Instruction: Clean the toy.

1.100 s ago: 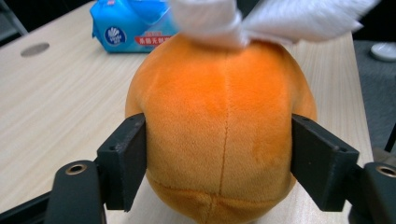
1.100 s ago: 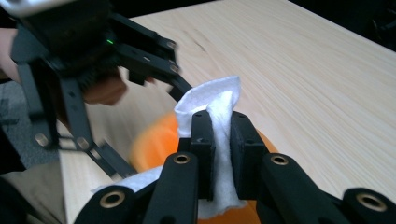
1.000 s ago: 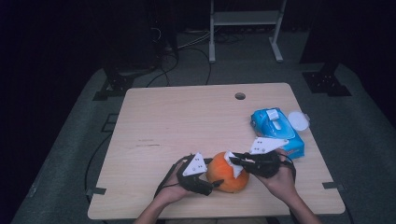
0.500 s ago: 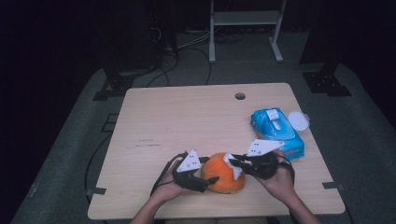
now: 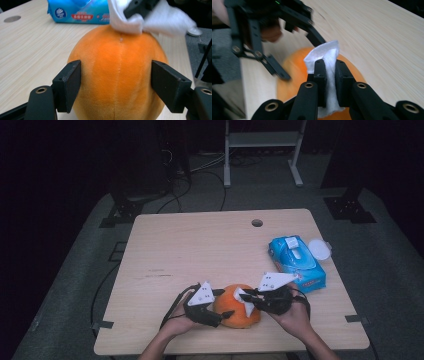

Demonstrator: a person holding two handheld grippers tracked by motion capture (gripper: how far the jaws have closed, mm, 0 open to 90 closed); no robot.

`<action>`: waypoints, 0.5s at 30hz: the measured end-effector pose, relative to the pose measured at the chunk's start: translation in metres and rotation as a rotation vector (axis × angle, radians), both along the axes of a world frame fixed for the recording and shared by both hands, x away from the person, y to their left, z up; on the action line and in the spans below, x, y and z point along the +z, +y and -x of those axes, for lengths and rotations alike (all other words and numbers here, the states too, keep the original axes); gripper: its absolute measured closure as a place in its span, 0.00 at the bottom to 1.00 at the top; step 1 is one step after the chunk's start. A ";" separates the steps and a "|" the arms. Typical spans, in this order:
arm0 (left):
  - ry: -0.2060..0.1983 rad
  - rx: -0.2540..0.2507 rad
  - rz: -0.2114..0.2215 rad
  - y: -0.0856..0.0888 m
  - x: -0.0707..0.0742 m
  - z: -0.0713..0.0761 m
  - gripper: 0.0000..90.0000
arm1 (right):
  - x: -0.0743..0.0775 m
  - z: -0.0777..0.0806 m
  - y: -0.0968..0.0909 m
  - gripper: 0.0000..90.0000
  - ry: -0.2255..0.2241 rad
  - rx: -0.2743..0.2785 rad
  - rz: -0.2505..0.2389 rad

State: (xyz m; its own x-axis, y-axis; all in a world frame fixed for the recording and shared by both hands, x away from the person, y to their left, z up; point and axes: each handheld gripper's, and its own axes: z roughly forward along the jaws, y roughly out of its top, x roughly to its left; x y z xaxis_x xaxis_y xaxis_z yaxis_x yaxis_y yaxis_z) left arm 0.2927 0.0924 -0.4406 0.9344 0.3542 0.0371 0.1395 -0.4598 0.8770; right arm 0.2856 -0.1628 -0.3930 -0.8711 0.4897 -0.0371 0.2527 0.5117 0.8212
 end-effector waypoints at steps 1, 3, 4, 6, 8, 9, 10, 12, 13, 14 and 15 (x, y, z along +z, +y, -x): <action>0.010 0.004 0.007 0.002 -0.001 -0.002 0.30 | -0.002 -0.002 -0.004 0.89 0.001 -0.013 0.007; 0.011 0.009 0.023 0.001 0.000 -0.002 0.28 | -0.007 -0.008 -0.012 0.89 0.038 -0.034 -0.018; 0.005 0.009 0.032 -0.001 0.002 -0.001 0.26 | -0.007 -0.009 -0.013 0.89 0.042 -0.039 -0.018; -0.008 -0.005 0.041 -0.006 0.006 0.001 0.25 | -0.006 -0.007 -0.010 0.89 0.032 -0.040 -0.003; -0.020 -0.022 0.033 -0.010 0.006 0.004 0.28 | -0.003 -0.004 -0.006 0.89 0.030 -0.022 -0.017; -0.024 -0.033 0.029 -0.011 0.005 0.005 0.30 | -0.001 -0.002 -0.003 0.89 0.028 -0.006 -0.028; -0.034 -0.040 0.016 -0.010 0.004 0.005 0.31 | 0.000 -0.001 0.000 0.89 0.032 0.011 -0.040; -0.031 -0.038 0.010 -0.008 0.003 0.004 0.32 | 0.002 0.002 0.006 0.89 0.021 0.033 -0.035; -0.028 -0.035 0.010 -0.007 0.003 0.004 0.33 | 0.002 0.002 0.007 0.89 0.015 0.033 -0.024; -0.026 -0.032 0.001 -0.005 0.002 0.004 0.33 | 0.002 0.001 0.006 0.89 0.016 0.032 -0.023; -0.020 -0.028 0.004 -0.004 0.002 0.003 0.33 | 0.001 -0.001 0.004 0.89 0.016 0.022 -0.017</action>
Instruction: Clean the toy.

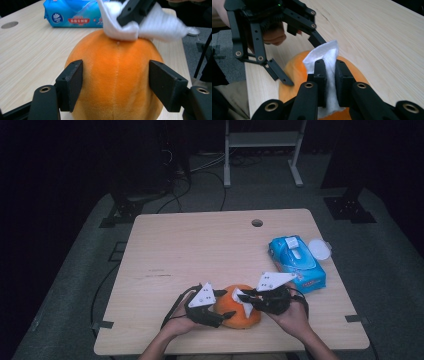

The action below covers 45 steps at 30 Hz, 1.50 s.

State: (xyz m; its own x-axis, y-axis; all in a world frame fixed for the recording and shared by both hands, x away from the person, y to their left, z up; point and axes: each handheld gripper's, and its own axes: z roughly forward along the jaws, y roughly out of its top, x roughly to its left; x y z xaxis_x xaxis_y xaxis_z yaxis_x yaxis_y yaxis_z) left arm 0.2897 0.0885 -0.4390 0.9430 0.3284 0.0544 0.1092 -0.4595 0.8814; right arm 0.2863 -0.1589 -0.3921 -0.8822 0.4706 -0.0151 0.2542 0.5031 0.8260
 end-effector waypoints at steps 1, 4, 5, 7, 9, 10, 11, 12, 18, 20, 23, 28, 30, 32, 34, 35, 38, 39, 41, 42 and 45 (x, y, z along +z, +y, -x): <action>0.008 0.010 0.003 0.002 -0.001 -0.001 0.33 | -0.001 -0.001 -0.002 0.89 -0.005 -0.011 0.013; 0.009 0.022 0.022 0.004 0.000 -0.001 0.32 | -0.009 -0.008 -0.016 0.89 0.027 -0.052 -0.003; 0.005 0.023 0.040 0.003 0.002 -0.001 0.29 | -0.010 -0.009 -0.019 0.89 0.038 -0.059 -0.011; 0.001 0.034 0.071 -0.001 0.006 -0.001 0.23 | -0.009 -0.008 -0.018 0.89 0.037 -0.063 -0.018; -0.017 0.040 0.084 -0.005 0.007 0.000 0.24 | -0.006 -0.005 -0.012 0.89 0.033 -0.041 -0.036; -0.023 0.043 0.065 -0.008 0.006 0.002 0.25 | -0.005 -0.003 -0.009 0.89 0.028 -0.029 -0.038; -0.030 0.040 0.042 -0.010 0.004 0.003 0.29 | -0.003 0.000 -0.003 0.89 0.007 -0.013 -0.023; -0.031 0.044 0.032 -0.010 0.003 0.004 0.31 | -0.002 0.001 0.000 0.89 0.003 -0.001 -0.013; 0.017 0.061 0.034 0.003 0.000 -0.004 0.37 | -0.009 -0.009 -0.016 0.89 0.028 -0.048 -0.017; 0.029 0.072 0.036 0.007 0.000 -0.007 0.37 | -0.011 -0.011 -0.023 0.89 0.033 -0.072 -0.014; 0.023 0.074 0.047 0.005 0.004 -0.005 0.32 | -0.014 -0.012 -0.025 0.89 0.039 -0.083 -0.011; 0.016 0.047 0.034 0.000 0.004 -0.003 0.31 | -0.008 -0.006 -0.014 0.89 0.014 -0.054 -0.018; 0.010 0.045 0.013 0.002 0.004 -0.003 0.34 | -0.007 -0.004 -0.011 0.89 0.013 -0.040 -0.022; 0.009 0.043 -0.002 0.005 0.003 -0.005 0.38 | -0.008 -0.005 -0.013 0.89 0.015 -0.035 -0.019; 0.027 0.052 0.003 0.010 0.002 -0.007 0.39 | -0.010 -0.007 -0.016 0.89 0.019 -0.048 -0.015; 0.034 0.057 0.007 0.012 0.001 -0.009 0.39 | -0.011 -0.007 -0.018 0.89 0.022 -0.056 -0.011; 0.053 0.076 0.024 0.017 0.000 -0.012 0.39 | -0.014 -0.008 -0.022 0.89 0.039 -0.069 -0.013; 0.048 0.079 0.027 0.016 0.002 -0.011 0.37 | -0.014 -0.009 -0.021 0.89 0.045 -0.071 -0.023; 0.043 0.080 0.048 0.012 0.006 -0.010 0.25 | -0.013 -0.008 -0.017 0.89 0.032 -0.065 -0.015; 0.046 0.072 0.053 0.010 0.008 -0.009 0.23 | -0.012 -0.008 -0.015 0.89 0.027 -0.063 -0.016; 0.039 0.059 0.032 0.007 0.005 -0.007 0.26 | -0.010 -0.008 -0.012 0.89 0.029 -0.056 -0.015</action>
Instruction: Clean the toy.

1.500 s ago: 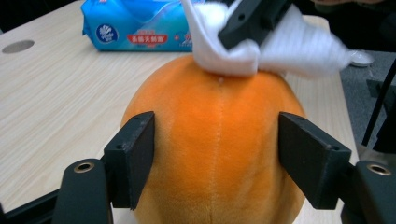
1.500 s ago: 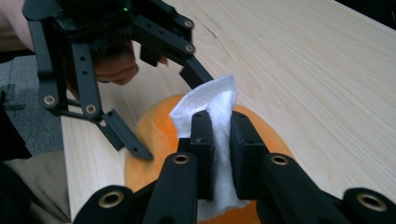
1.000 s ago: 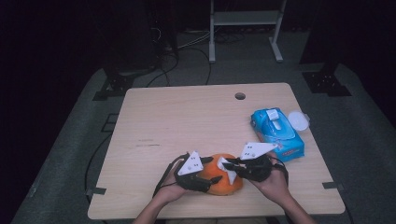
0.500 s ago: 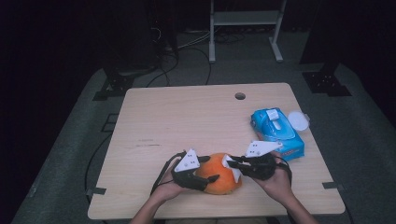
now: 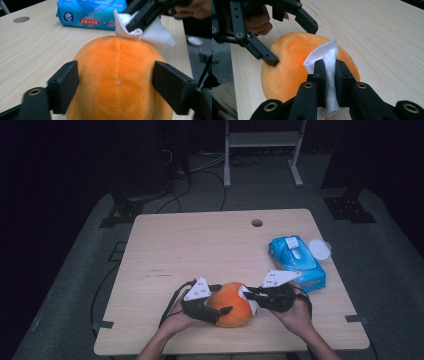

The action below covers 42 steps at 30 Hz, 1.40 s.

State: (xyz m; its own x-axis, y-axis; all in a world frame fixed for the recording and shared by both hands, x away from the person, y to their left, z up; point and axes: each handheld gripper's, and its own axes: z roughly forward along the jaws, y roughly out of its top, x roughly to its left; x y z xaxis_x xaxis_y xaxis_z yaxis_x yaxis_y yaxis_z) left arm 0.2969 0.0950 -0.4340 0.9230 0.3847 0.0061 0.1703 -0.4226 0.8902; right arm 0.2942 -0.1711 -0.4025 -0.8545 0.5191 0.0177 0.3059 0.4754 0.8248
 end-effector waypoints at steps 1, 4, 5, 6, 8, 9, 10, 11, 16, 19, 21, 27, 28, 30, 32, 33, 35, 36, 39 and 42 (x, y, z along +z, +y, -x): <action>0.005 0.000 -0.004 0.001 -0.001 -0.001 0.30 | 0.000 0.000 -0.001 0.89 0.002 0.002 -0.001; 0.033 0.016 -0.008 0.007 -0.003 -0.006 0.36 | 0.000 0.001 -0.003 0.89 0.013 0.011 -0.011; 0.038 0.027 -0.008 0.009 -0.004 -0.008 0.37 | 0.000 0.002 -0.004 0.89 0.019 0.013 -0.011; 0.047 0.033 -0.006 0.012 -0.005 -0.010 0.38 | -0.001 0.002 -0.005 0.89 0.023 0.018 -0.010; 0.072 0.045 0.012 0.017 -0.007 -0.013 0.38 | -0.005 0.003 -0.006 0.89 0.032 0.023 -0.008; 0.076 0.049 0.016 0.019 -0.007 -0.014 0.38 | -0.007 0.003 -0.008 0.89 0.046 0.026 -0.016; 0.079 0.051 0.021 0.020 -0.008 -0.014 0.38 | -0.007 0.004 -0.008 0.89 0.055 0.025 -0.026; 0.078 0.052 0.021 0.021 -0.008 -0.014 0.38 | -0.006 0.004 -0.008 0.89 0.054 0.030 -0.030; 0.086 0.039 0.038 0.019 -0.009 -0.013 0.31 | -0.005 0.005 -0.005 0.89 0.046 0.040 -0.023; 0.070 0.018 0.036 0.016 -0.010 -0.011 0.33 | -0.008 -0.002 -0.010 0.89 0.059 0.006 -0.040; 0.045 -0.008 0.022 0.011 -0.009 -0.007 0.35 | -0.011 -0.009 -0.013 0.89 0.072 -0.022 -0.055; 0.031 -0.011 0.024 0.007 -0.010 -0.004 0.33 | -0.022 -0.026 -0.021 0.89 0.136 -0.064 -0.105; 0.039 0.003 0.027 0.008 -0.010 -0.006 0.31 | -0.022 -0.027 -0.022 0.89 0.145 -0.066 -0.107; 0.073 0.035 0.027 0.010 -0.011 -0.010 0.24 | -0.024 -0.027 -0.025 0.89 0.154 -0.070 -0.094; 0.087 0.032 0.039 0.011 -0.013 -0.011 0.23 | -0.027 -0.026 -0.027 0.89 0.173 -0.064 -0.091; 0.085 0.021 0.037 0.011 -0.013 -0.010 0.24 | -0.028 -0.024 -0.028 0.89 0.181 -0.062 -0.094; 0.068 0.007 0.029 0.009 -0.012 -0.008 0.26 | -0.026 -0.022 -0.029 0.89 0.187 -0.055 -0.110; 0.057 -0.004 0.025 0.008 -0.012 -0.006 0.27 | -0.024 -0.021 -0.029 0.89 0.182 -0.050 -0.114; 0.019 -0.043 0.011 0.003 -0.011 -0.001 0.29 | -0.016 -0.021 -0.024 0.89 0.171 -0.034 -0.157; -0.001 -0.058 0.001 0.000 -0.011 0.001 0.29 | -0.013 -0.022 -0.021 0.89 0.149 -0.024 -0.144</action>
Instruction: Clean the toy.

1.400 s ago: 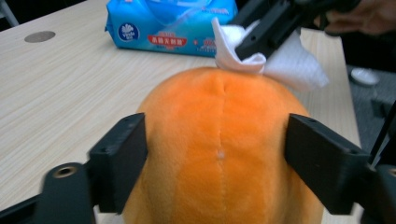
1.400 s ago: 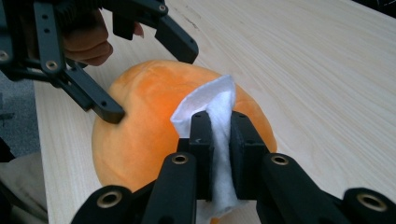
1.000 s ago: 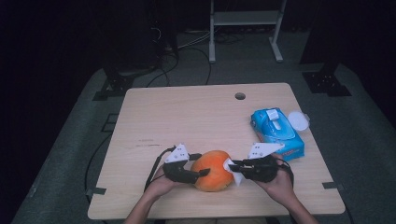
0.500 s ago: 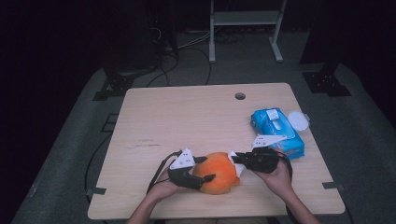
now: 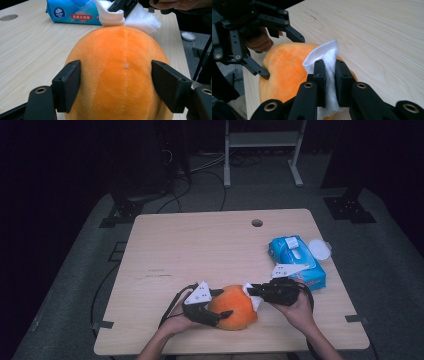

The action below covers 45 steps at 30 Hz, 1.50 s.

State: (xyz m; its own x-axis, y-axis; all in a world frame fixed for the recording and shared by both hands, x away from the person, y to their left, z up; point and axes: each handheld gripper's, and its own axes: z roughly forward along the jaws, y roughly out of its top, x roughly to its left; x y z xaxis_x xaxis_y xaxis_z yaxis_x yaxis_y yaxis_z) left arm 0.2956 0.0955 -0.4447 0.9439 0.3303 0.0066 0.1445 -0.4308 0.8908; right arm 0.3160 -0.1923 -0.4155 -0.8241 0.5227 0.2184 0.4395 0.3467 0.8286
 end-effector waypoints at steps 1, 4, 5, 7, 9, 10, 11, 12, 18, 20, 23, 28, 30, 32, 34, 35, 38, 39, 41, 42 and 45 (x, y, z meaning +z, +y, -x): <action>0.005 0.002 0.005 0.001 0.000 0.000 0.30 | -0.002 -0.001 -0.001 0.89 0.005 -0.001 -0.001; 0.022 0.010 0.014 0.005 -0.001 -0.003 0.29 | -0.009 -0.004 -0.007 0.89 0.036 -0.018 0.008; 0.027 0.014 0.015 0.007 -0.001 -0.004 0.29 | -0.012 -0.005 -0.009 0.89 0.046 -0.023 0.017; 0.038 0.020 0.026 0.009 -0.002 -0.005 0.29 | -0.017 -0.006 -0.012 0.89 0.070 -0.027 0.029; 0.037 0.021 0.029 0.009 -0.003 -0.005 0.29 | -0.018 -0.005 -0.012 0.89 0.073 -0.025 0.035; 0.030 0.023 0.025 0.008 -0.002 -0.004 0.29 | -0.016 -0.004 -0.012 0.89 0.069 -0.023 0.036; 0.026 0.023 0.019 0.006 -0.002 -0.003 0.29 | -0.014 -0.004 -0.010 0.89 0.058 -0.022 0.033; 0.009 0.020 0.009 0.004 -0.001 -0.002 0.28 | -0.012 -0.003 -0.009 0.89 0.053 -0.022 0.028; -0.043 0.010 -0.022 -0.005 0.001 0.006 0.28 | 0.005 0.004 0.003 0.89 -0.006 0.021 0.006; -0.039 0.011 -0.017 -0.004 0.001 0.005 0.28 | 0.002 0.004 0.001 0.89 -0.001 0.018 0.011; -0.038 0.018 -0.010 -0.006 0.001 0.004 0.27 | -0.005 0.001 -0.007 0.89 0.032 -0.002 0.014; -0.052 0.014 -0.032 -0.013 0.003 0.008 0.27 | 0.005 0.007 0.002 0.89 0.001 0.022 -0.003; -0.068 0.007 -0.060 -0.016 0.005 0.012 0.27 | 0.011 0.011 0.012 0.89 -0.027 0.054 0.006; -0.059 0.003 -0.053 -0.014 0.006 0.012 0.27 | 0.012 0.013 0.017 0.89 -0.048 0.062 0.037; -0.005 -0.009 -0.004 -0.010 0.009 0.009 0.24 | 0.009 0.012 0.014 0.89 -0.036 0.064 0.033; -0.005 -0.009 -0.004 -0.010 0.009 0.009 0.22 | 0.009 0.012 0.014 0.89 -0.036 0.064 0.033; 0.083 0.028 0.041 -0.001 0.015 -0.001 0.15 | 0.004 0.012 0.008 0.89 -0.020 0.063 0.032; 0.097 0.038 0.028 0.000 0.012 -0.003 0.13 | 0.004 0.011 0.007 0.89 -0.023 0.061 0.038; 0.155 0.049 0.011 0.002 0.004 -0.007 0.10 | 0.005 0.011 0.005 0.89 -0.030 0.053 0.052; 0.184 0.048 0.018 0.002 0.000 -0.009 0.10 | 0.005 0.011 0.005 0.89 -0.031 0.051 0.055; 0.148 0.029 -0.009 -0.004 0.001 -0.005 0.20 | 0.007 0.013 0.009 0.89 -0.042 0.045 0.053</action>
State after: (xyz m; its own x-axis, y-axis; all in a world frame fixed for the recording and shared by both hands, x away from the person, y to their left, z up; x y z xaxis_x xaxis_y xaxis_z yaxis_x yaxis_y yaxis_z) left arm 0.3007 0.0916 -0.4434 0.9249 0.3578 -0.1284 0.2861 -0.4328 0.8549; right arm 0.3031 -0.1836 -0.4082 -0.8547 0.4950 0.1566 0.3881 0.4088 0.8260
